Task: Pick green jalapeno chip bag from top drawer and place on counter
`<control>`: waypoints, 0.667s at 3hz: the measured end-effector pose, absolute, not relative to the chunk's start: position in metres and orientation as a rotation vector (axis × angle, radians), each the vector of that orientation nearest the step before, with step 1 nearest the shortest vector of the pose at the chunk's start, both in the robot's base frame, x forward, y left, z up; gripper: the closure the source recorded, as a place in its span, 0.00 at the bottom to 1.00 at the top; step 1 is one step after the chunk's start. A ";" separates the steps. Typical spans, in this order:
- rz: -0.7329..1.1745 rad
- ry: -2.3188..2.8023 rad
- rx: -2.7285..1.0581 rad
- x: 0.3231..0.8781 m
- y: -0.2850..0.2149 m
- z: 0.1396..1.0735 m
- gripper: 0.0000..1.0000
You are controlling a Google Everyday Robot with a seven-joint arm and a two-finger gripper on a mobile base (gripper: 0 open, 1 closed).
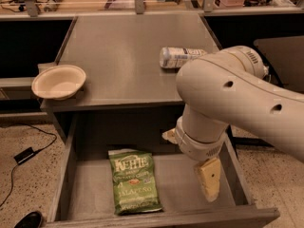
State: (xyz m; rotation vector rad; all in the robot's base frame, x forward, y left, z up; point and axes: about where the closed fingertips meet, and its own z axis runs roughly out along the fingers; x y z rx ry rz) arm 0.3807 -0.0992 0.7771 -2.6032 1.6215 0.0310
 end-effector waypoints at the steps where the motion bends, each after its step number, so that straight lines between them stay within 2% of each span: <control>1: 0.007 1.478 -2.696 0.399 -0.076 0.757 0.00; 2: 0.012 1.476 -2.700 0.399 -0.076 0.756 0.00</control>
Offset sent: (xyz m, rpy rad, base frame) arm 0.0152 0.0198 -0.0166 -0.0123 -0.0116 0.0929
